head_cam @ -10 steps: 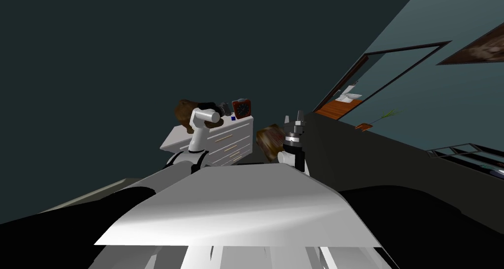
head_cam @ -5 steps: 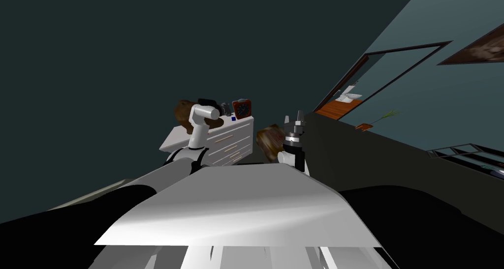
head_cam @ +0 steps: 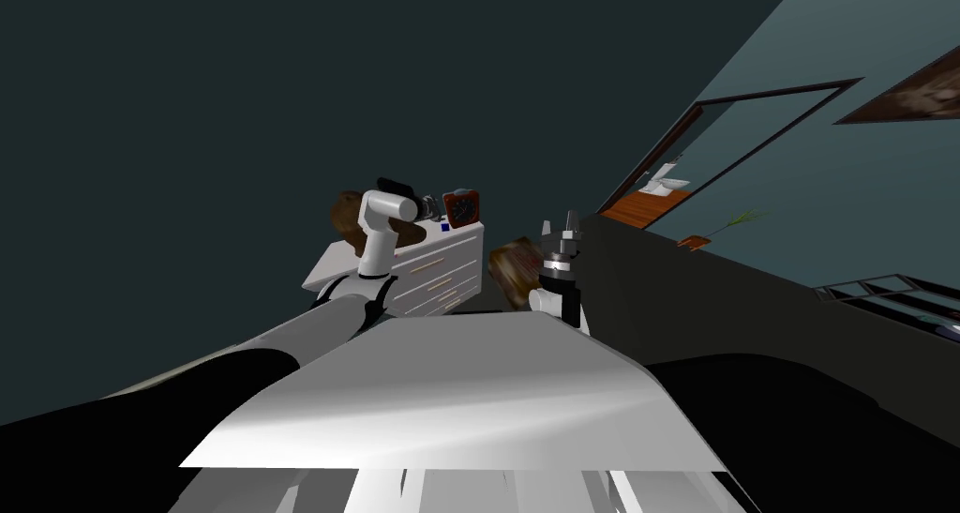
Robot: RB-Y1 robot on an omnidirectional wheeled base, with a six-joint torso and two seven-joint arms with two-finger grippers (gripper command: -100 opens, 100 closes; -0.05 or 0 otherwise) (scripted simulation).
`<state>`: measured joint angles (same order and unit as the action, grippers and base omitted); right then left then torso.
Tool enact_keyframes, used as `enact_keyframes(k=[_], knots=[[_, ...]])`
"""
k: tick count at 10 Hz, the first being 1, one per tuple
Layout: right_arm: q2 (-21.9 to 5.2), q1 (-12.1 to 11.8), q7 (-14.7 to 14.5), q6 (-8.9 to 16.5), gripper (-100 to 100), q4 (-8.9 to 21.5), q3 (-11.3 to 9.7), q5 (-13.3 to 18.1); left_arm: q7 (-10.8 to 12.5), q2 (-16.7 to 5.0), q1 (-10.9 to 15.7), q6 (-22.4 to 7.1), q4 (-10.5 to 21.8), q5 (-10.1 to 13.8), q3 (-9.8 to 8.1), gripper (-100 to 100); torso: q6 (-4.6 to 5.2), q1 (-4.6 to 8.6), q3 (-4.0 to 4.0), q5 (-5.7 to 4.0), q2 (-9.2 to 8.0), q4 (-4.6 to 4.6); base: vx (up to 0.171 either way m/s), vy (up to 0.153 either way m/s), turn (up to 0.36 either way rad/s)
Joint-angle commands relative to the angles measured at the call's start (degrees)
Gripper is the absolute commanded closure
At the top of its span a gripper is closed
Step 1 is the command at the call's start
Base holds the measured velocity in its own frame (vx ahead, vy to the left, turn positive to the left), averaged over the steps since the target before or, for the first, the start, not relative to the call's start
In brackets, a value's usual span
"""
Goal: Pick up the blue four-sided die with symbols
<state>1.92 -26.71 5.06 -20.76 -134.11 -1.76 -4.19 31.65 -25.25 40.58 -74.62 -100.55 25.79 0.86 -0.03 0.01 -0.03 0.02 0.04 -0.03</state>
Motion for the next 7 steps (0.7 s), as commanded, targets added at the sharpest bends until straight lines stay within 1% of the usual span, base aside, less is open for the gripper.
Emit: enact_keyframes(k=[1, 2, 3, 4, 5, 6, 7], knots=[[0.0, 0.0, 0.0, 0.0, 0, 0.0, 0.0, 0.0, 0.2, -0.05, 0.22, -1.62, 0.03, 0.16, 0.02, -100, 0.0, 0.0, 0.0, 0.0, 0.0, 0.0, 0.006, 0.002, -0.001], [0.0, 0.0, 0.0, 0.0, 0, 0.0, 0.0, 0.0, 1.27, -0.41, 2.13, -3.96, 0.88, 1.4, 0.1, -100, 0.0, 0.0, 0.01, 0.0, -0.02, 0.0, 0.009, 0.002, -0.001], [0.0, 0.0, 0.0, 0.0, 0, 0.0, 0.0, 0.0, 1.27, -0.41, 2.13, -5.33, 0.88, 1.4, 0.1, -100, 0.0, 0.01, 0.01, -0.01, -0.01, 0.01, 0.01, 0.002, -0.004], [0.0, 0.0, 0.0, 0.0, 0, 0.0, 0.0, 0.0, 2.26, -0.74, 3.89, -6.98, 1.66, 2.6, 0.16, -100, 0.0, 0.01, 0.01, 0.0, -0.02, 0.0, 0.012, -0.002, -0.005], [0.0, 0.0, 0.0, 0.0, 0, 0.0, 0.0, 0.0, 2.26, -0.74, 3.89, -8.63, 1.66, 2.6, 0.16, -100, 0.0, 0.03, 0.01, -0.01, -0.01, 0.01, 0.01, -0.003, -0.004], [0.0, 0.0, 0.0, 0.0, 0, 0.0, 0.0, 0.0, 2.26, -0.74, 3.89, -9.32, 1.66, 2.6, 0.16, -100, 0.0, 0.03, 0.01, 0.0, -0.01, 0.0, 0.0, 0.0, 0.0], [0.0, 0.0, 0.0, 0.0, 0, 0.0, 0.0, 0.0, 3.17, -1.04, 5.49, -11.54, 2.36, 3.73, 0.2, -100, 0.0, 0.02, 0.02, 0.0, -0.03, 0.0, 0.0, 0.0, 0.0]])
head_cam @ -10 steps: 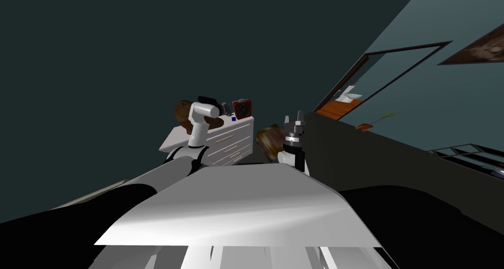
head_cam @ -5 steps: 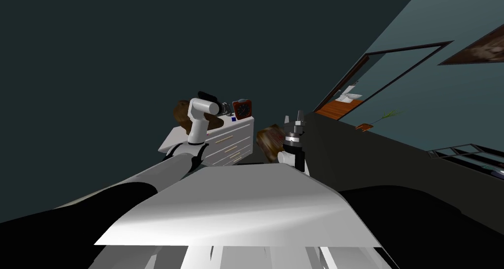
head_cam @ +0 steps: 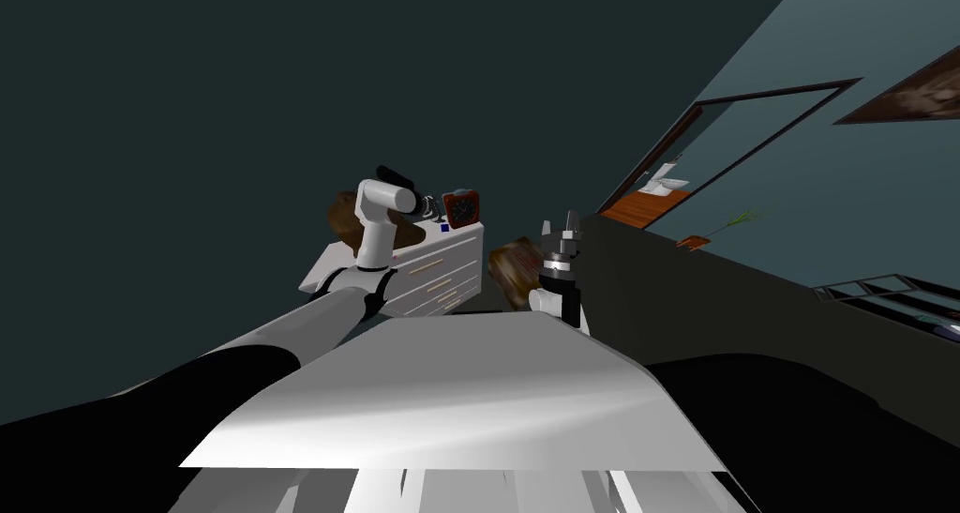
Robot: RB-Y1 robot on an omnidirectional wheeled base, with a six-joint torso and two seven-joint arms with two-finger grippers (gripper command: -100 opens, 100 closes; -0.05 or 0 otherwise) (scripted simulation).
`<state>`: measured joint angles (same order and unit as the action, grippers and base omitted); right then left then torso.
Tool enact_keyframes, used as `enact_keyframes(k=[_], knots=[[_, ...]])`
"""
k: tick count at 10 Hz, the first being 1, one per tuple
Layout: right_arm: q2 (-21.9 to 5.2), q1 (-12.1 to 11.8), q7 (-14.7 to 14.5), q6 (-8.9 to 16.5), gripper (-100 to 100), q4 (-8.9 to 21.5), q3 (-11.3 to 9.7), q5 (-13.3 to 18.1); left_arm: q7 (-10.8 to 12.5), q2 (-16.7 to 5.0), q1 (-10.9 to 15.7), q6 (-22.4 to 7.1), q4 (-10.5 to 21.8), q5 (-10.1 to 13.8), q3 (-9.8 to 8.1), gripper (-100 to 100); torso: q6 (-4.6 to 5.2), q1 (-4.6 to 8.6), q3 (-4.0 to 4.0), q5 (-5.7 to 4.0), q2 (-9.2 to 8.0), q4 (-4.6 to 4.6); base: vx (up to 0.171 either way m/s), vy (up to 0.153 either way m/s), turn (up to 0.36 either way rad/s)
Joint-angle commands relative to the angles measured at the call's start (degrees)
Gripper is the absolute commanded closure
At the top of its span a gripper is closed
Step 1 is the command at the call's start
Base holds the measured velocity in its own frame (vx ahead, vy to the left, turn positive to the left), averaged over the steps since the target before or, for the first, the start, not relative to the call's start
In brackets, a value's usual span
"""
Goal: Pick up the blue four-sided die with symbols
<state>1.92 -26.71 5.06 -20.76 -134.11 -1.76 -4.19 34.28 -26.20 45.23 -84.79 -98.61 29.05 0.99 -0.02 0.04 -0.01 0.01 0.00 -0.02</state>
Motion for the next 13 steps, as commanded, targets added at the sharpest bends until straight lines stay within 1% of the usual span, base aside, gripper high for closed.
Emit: enact_keyframes(k=[1, 2, 3, 4, 5, 6, 7, 8, 9, 10, 11, 12, 13], knots=[[0.0, 0.0, 0.0, 0.0, 0, 0.0, 0.0, 0.0, 0.53, -0.09, 0.84, -2.71, 0.42, 0.48, 0.07, -100, 0.0, 0.0, 0.0, 0.0, 0.0, 0.0, 0.004, -0.006, -0.005], [0.0, 0.0, 0.0, 0.0, 0, 0.0, 0.0, 0.0, 1.34, -0.37, 2.24, -4.38, 1.09, 1.55, 0.11, -100, 0.0, 0.0, 0.0, 0.0, 0.0, 0.0, 0.005, -0.009, -0.009], [0.0, 0.0, 0.0, 0.0, 0, 0.0, 0.0, 0.0, 1.34, -0.37, 2.24, -6.05, 1.09, 1.55, 0.11, -100, 0.0, 0.02, 0.0, -0.01, 0.0, 0.0, 0.005, -0.01, -0.005], [0.0, 0.0, 0.0, 0.0, 0, 0.0, 0.0, 0.0, 2.05, -0.63, 3.41, -7.8, 1.72, 2.54, 0.14, -100, 0.0, 0.02, 0.0, 0.0, -0.01, 0.0, 0.008, -0.013, -0.01], [0.0, 0.0, 0.0, 0.0, 0, 0.0, 0.0, 0.0, 2.05, -0.63, 3.41, -9.3, 1.72, 2.54, 0.14, -100, 0.0, 0.03, 0.0, -0.01, 0.0, 0.0, 0.006, -0.011, -0.006], [0.0, 0.0, 0.0, 0.0, 0, 0.0, 0.0, 0.0, 2.67, -0.88, 4.35, -11.0, 2.33, 3.44, 0.18, -100, -0.01, 0.02, 0.0, 0.0, 0.0, -0.01, 0.01, -0.015, -0.012], [0.0, 0.0, 0.0, 0.0, 0, 0.0, 0.0, 0.0, 2.67, -0.88, 4.35, -12.36, 2.33, 3.44, 0.18, -100, 0.0, 0.04, -0.01, -0.01, 0.01, 0.0, 0.011, -0.012, -0.007], [0.0, 0.0, 0.0, 0.0, 0, 0.0, 0.0, 0.0, 3.2, -1.1, 5.1, -14.28, 2.92, 4.26, 0.24, -100, -0.01, 0.03, -0.01, 0.0, 0.01, -0.01, 0.012, -0.016, -0.013], [0.0, 0.0, 0.0, 0.0, 0, 0.0, 0.0, 0.0, 3.2, -1.1, 5.1, -15.27, 2.92, 4.26, 0.24, -100, 0.0, 0.04, -0.01, -0.01, 0.02, -0.01, 0.015, -0.012, -0.007], [0.0, 0.0, 0.0, 0.0, 0, 0.0, 0.0, 0.0, 3.65, -1.31, 5.68, -17.28, 3.48, 4.99, 0.29, -100, -0.01, 0.03, -0.02, 0.0, 0.03, -0.01, 0.025, -0.008, -0.016], [0.0, 0.0, 0.0, 0.0, 0, 0.0, 0.0, 0.0, 3.65, -1.31, 5.68, -18.04, 3.48, 4.99, 0.29, -100, 0.0, 0.02, -0.04, 0.0, 0.06, -0.02, 0.028, -0.01, -0.01], [0.0, 0.0, 0.0, 0.0, 0, 0.0, 0.0, 0.0, 4.02, -1.5, 6.11, -20.2, 4.0, 5.62, 0.35, -100, -0.01, 0.02, -0.05, 0.0, 0.08, -0.03, 0.032, -0.018, -0.017], [0.0, 0.0, 0.0, 0.0, 0, 0.0, 0.0, 0.0, 4.02, -1.5, 6.11, -20.68, 4.0, 5.62, 0.35, -100, -0.01, 0.04, -0.06, 0.0, 0.09, -0.03, 0.029, -0.013, -0.005]])
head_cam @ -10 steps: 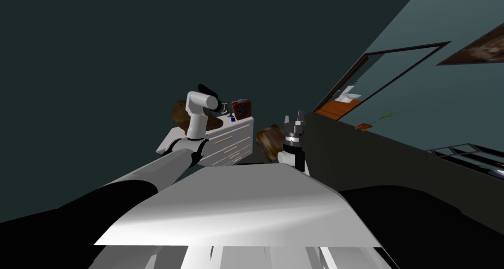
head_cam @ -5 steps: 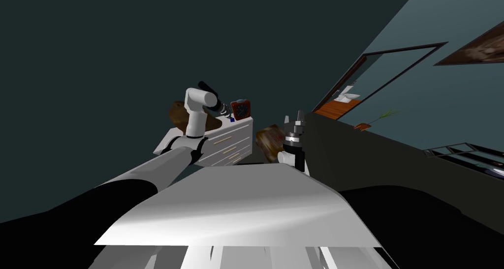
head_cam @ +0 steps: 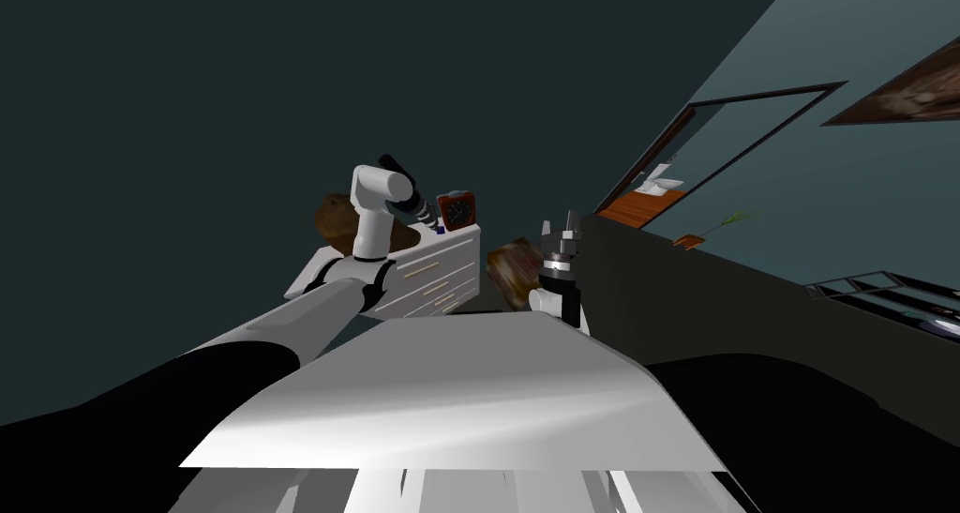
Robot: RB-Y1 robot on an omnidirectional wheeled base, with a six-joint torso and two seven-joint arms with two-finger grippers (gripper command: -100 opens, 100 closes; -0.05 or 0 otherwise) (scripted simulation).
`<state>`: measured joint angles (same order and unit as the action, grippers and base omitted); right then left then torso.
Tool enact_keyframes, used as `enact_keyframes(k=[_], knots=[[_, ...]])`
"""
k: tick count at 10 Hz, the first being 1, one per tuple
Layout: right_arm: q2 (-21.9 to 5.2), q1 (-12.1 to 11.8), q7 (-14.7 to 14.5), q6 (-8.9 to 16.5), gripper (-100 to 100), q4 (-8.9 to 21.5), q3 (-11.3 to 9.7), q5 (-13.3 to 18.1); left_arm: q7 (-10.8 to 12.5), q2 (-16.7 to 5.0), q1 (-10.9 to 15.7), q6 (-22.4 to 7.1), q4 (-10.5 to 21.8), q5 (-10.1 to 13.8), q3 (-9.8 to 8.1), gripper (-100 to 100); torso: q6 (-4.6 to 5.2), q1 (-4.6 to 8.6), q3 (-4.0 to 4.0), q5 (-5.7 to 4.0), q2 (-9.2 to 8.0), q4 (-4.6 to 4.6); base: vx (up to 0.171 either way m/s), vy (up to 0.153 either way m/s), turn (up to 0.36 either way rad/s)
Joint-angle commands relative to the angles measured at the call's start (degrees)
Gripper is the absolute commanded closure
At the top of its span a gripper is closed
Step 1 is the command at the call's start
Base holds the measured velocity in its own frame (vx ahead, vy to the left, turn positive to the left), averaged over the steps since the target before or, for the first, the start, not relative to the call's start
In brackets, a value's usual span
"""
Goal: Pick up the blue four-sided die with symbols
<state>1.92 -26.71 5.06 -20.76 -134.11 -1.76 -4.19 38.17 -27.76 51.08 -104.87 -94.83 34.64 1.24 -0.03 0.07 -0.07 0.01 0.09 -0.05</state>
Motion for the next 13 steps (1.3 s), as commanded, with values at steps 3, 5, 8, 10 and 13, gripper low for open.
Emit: enact_keyframes(k=[3, 5, 8, 10, 13], knots=[[0.0, 0.0, 0.0, 0.0, 0, 0.0, 0.0, 0.0, 0.65, -0.31, 0.76, -5.27, 1.06, 0.99, 0.21, -100, 0.0, -0.01, 0.0, 0.0, 0.0, 0.0, 0.031, -0.013, -0.017], [0.0, 0.0, 0.0, 0.0, 0, 0.0, 0.0, 0.0, 0.8, -0.44, 0.87, -7.38, 1.36, 1.31, 0.25, -100, 0.0, 0.03, -0.03, -0.01, 0.05, -0.01, 0.039, -0.019, -0.014], [0.0, 0.0, 0.0, 0.0, 0, 0.0, 0.0, 0.0, 0.91, -0.51, 0.74, -9.04, 1.39, 1.52, 0.28, -100, 0.0, -0.02, 0.01, 0.0, -0.03, 0.01, 0.018, -0.008, -0.006], [0.0, 0.0, 0.0, 0.0, 0, 0.0, 0.0, 0.0, 0.2, -0.21, 0.06, -7.61, 2.5, 0.85, 0.55, -100, 0.0, -0.05, 0.06, 0.01, -0.1, 0.02, 0.001, -0.002, -0.007], [0.0, 0.0, 0.0, 0.0, 0, 0.0, 0.0, 0.0, -0.19, 0.0, -0.58, -6.66, 3.0, 0.39, 0.71, -100, 0.0, -0.02, 0.06, 0.01, -0.11, 0.02, 0.0, -0.006, -0.007]])
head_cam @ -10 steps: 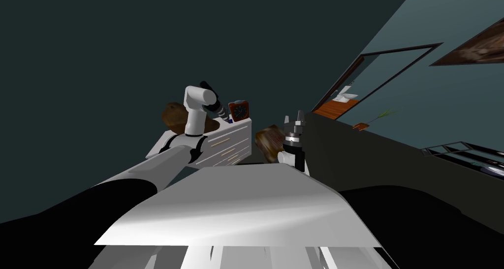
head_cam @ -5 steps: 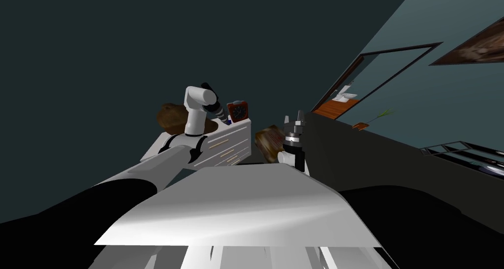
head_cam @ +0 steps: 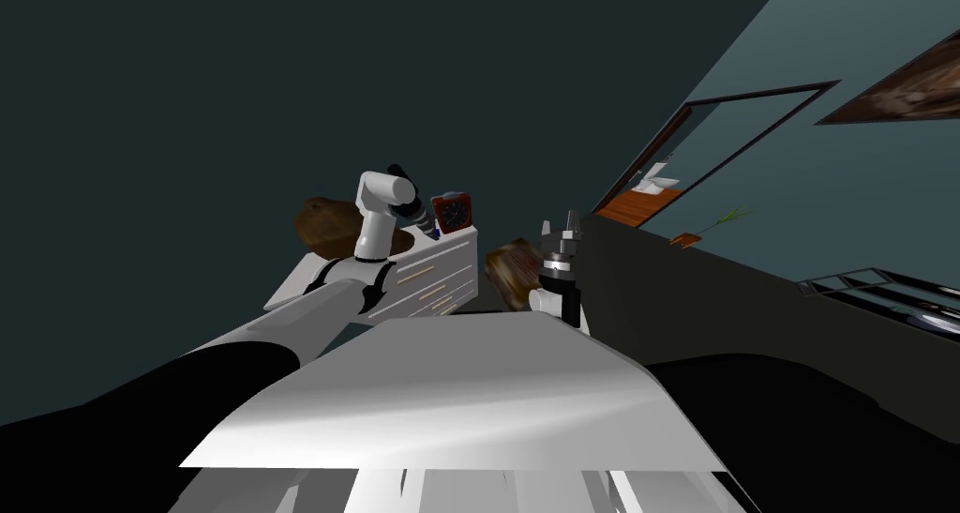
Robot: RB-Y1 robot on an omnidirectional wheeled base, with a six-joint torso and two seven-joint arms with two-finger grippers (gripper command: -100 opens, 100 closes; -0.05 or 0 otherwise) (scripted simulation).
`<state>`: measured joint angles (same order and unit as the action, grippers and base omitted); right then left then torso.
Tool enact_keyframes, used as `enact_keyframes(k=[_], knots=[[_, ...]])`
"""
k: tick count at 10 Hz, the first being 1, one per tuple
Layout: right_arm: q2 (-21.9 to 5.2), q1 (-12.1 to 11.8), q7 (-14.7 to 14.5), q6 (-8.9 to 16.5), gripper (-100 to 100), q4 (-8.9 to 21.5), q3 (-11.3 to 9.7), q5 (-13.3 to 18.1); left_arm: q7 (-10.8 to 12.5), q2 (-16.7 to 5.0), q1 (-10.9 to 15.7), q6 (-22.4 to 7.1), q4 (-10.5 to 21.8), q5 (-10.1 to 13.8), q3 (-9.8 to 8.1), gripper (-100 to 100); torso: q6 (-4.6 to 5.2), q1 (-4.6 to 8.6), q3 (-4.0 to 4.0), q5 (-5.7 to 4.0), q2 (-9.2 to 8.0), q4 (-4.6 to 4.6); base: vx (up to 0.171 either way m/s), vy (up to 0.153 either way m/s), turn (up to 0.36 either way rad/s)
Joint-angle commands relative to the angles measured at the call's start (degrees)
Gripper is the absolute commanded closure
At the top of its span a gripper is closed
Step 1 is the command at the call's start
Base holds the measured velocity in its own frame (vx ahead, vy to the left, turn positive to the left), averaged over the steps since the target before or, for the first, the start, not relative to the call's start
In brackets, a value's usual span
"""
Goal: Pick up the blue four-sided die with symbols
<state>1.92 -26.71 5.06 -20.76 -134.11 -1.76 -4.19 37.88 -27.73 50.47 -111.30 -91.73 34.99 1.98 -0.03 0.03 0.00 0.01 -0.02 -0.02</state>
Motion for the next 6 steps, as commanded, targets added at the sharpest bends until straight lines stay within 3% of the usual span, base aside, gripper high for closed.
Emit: enact_keyframes(k=[1, 5, 6], knots=[[0.0, 0.0, 0.0, 0.0, 0, 0.0, 0.0, 0.0, 0.0, 0.0, 0.0, 0.0, 0.0, 0.0, 0.0, 100, 0.0, 0.0, 0.0, 0.0, 0.0, 0.0, 0.0, 0.0, 0.0], [0.0, 0.0, 0.0, 0.0, 0, 0.0, 0.0, 0.0, -0.01, -0.02, 0.05, 0.01, -0.05, -0.01, 0.0, 100, 0.0, -0.04, -0.05, 0.03, 0.05, -0.04, 0.0, 0.0, 0.0], [0.0, 0.0, 0.0, 0.0, 0, 0.0, 0.0, 0.0, -0.02, -0.02, 0.05, 0.02, -0.06, -0.01, 0.0, 0, -0.01, -0.04, -0.05, 0.03, 0.05, -0.05, 0.0, 0.0, 0.0]])
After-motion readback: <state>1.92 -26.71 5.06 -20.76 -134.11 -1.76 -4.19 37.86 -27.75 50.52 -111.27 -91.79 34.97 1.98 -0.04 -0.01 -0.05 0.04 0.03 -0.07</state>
